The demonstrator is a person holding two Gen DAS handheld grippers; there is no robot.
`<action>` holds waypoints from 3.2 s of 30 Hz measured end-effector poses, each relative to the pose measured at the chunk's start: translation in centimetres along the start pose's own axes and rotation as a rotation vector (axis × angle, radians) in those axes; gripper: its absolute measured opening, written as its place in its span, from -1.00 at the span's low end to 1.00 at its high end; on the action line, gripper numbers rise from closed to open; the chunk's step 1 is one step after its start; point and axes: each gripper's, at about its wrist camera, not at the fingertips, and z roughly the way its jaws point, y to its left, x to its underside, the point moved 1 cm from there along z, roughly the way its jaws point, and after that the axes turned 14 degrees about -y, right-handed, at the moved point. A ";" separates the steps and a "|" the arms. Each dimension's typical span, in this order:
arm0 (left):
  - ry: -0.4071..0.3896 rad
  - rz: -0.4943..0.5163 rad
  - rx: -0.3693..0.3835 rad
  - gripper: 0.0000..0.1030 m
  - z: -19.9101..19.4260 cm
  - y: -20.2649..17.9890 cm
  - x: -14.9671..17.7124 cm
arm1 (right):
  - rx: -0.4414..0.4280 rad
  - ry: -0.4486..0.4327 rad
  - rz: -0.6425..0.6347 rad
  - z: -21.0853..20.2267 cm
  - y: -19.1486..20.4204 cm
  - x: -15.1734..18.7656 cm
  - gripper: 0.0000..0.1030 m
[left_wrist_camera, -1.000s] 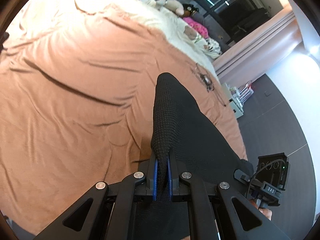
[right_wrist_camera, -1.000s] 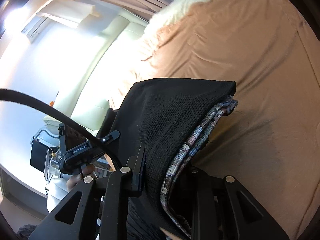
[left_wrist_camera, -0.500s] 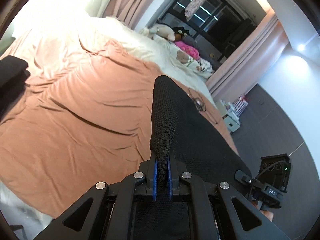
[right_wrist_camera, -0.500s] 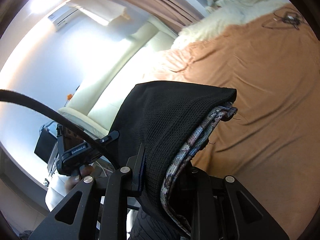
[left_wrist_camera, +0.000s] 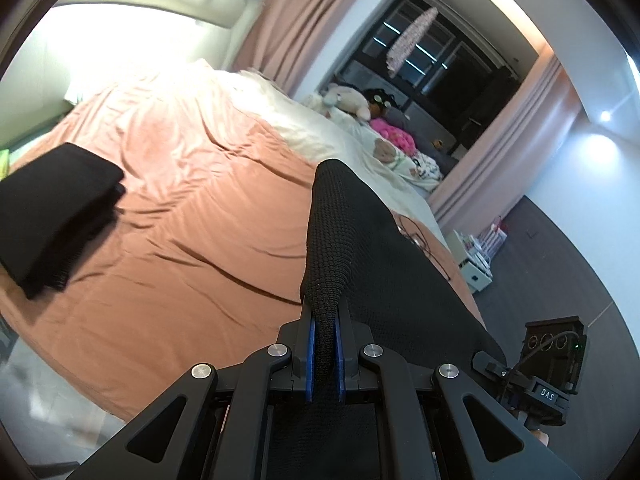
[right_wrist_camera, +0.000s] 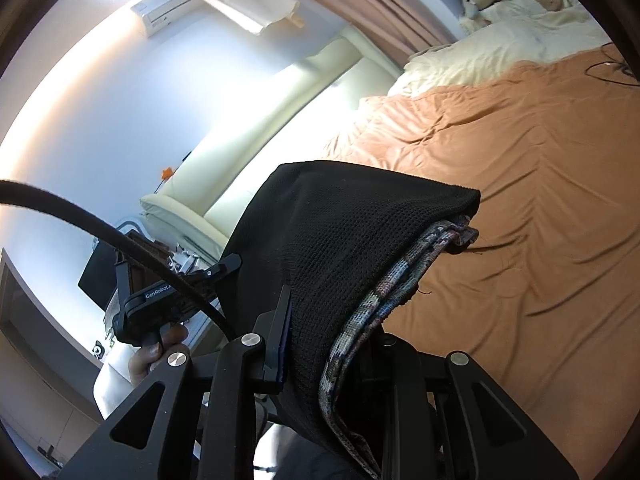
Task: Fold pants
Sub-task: 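Lift the black bundle with both grippers and carry it toward the bed corner, then lower the black bundle onto the duvet beside the tissue box with both grippers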
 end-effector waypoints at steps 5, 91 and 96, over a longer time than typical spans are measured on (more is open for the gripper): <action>-0.018 -0.009 -0.024 -0.84 -0.4 3.5 -1.8 | -0.012 0.030 -0.016 4.3 1.3 0.2 -0.62; -0.046 -0.087 -0.527 -0.63 5.4 43.1 -14.8 | -0.100 0.268 0.128 62.2 6.1 9.7 0.03; -0.050 -0.083 -0.517 -0.63 4.7 41.8 -13.2 | -0.131 0.287 0.252 62.1 4.3 9.7 0.23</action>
